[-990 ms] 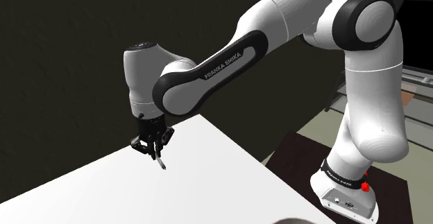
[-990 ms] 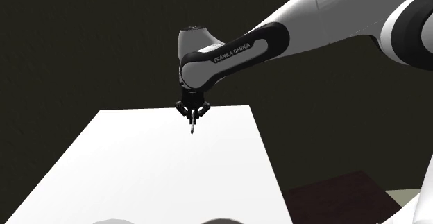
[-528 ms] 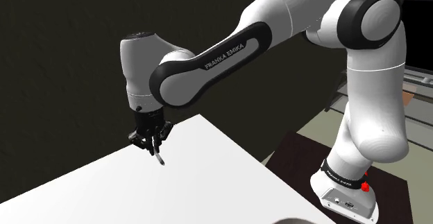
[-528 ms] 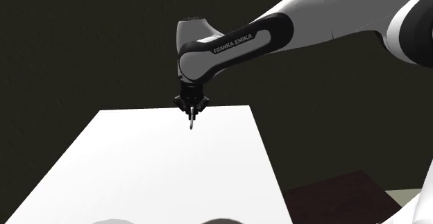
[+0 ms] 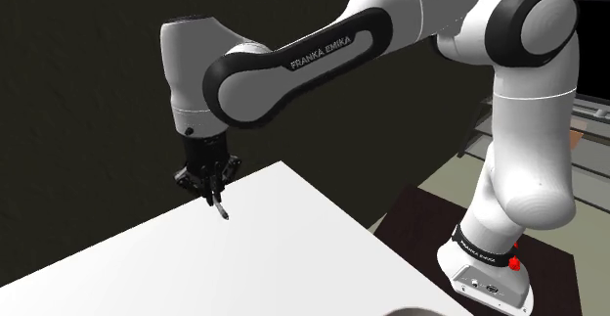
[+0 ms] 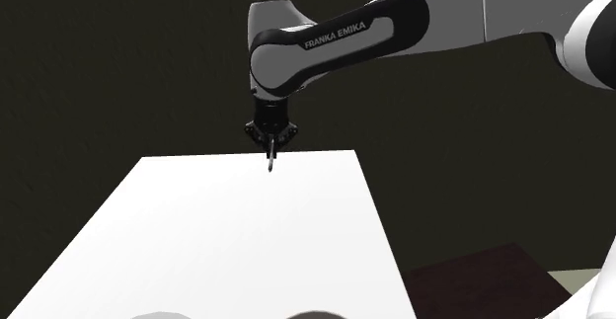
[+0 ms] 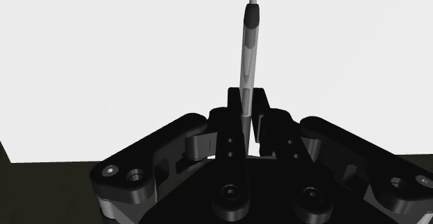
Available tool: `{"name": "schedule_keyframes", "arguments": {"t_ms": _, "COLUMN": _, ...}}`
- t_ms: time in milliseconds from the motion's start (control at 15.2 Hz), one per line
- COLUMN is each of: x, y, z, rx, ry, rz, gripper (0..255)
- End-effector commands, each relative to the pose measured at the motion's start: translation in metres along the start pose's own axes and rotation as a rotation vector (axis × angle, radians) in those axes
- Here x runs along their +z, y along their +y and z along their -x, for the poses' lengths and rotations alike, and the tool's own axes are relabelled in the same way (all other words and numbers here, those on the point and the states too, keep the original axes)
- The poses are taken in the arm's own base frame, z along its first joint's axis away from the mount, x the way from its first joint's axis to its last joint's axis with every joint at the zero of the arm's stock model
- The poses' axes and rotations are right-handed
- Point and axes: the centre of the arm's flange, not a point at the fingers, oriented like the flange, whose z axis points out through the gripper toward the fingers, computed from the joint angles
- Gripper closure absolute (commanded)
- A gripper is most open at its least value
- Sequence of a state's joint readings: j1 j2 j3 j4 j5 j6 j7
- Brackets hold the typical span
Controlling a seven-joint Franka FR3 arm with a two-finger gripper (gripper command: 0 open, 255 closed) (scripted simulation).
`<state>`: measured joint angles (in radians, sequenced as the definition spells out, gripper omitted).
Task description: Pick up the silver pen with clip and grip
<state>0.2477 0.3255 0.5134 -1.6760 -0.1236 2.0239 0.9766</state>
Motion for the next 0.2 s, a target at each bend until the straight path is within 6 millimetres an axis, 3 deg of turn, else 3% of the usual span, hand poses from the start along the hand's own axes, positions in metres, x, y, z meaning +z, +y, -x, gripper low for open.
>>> {"name": "schedule_keyframes", "arguments": {"t_ms": 0, "x": -0.0108, "y": -0.0006, "z": 0.0000, "rx": 0.000, "ry": 0.000, "rz": 0.000, "gripper": 255}}
{"name": "schedule_keyframes", "arguments": {"t_ms": 132, "x": -0.0116, "y": -0.0007, "z": 0.0000, "rx": 0.000, "ry": 0.000, "rz": 0.000, "gripper": 255}}
